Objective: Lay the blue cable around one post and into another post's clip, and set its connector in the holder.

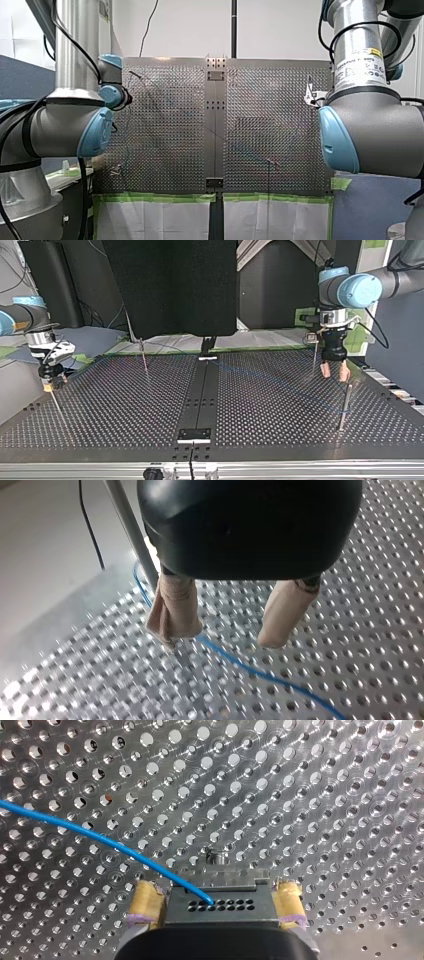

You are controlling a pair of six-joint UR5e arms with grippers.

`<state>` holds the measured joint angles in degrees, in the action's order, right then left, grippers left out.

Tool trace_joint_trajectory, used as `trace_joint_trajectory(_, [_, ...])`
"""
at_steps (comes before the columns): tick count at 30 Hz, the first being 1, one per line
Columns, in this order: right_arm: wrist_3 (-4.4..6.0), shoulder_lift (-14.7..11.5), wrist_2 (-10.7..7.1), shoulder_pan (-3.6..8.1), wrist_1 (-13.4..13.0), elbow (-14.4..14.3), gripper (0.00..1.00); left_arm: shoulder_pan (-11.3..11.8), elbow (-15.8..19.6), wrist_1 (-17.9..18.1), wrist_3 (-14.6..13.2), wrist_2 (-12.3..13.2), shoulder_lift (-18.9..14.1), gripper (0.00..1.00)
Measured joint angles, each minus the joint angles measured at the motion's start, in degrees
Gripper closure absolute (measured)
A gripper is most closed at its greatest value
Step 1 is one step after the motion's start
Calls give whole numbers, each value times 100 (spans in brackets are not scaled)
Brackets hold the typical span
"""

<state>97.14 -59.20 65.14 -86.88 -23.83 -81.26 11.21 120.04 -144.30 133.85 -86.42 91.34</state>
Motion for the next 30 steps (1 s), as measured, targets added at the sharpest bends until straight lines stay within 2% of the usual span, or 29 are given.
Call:
trace_joint_trajectory(13, [0, 1, 0, 5, -17, 0, 0, 35, 258, -174, -70, 29, -796, 13])
trace_joint_trajectory(17, [0, 1, 0, 8, -24, 0, 0, 17, 262, -389, -269, 111, -1025, 13])
trace_joint_trajectory(22, [0, 0, 0, 8, -26, 0, 0, -3, 263, -667, -542, 132, -1124, 13])
trace_joint_trajectory(30, [0, 0, 0, 7, -32, 1, 0, -9, 218, -1145, -1022, -35, -1319, 13])
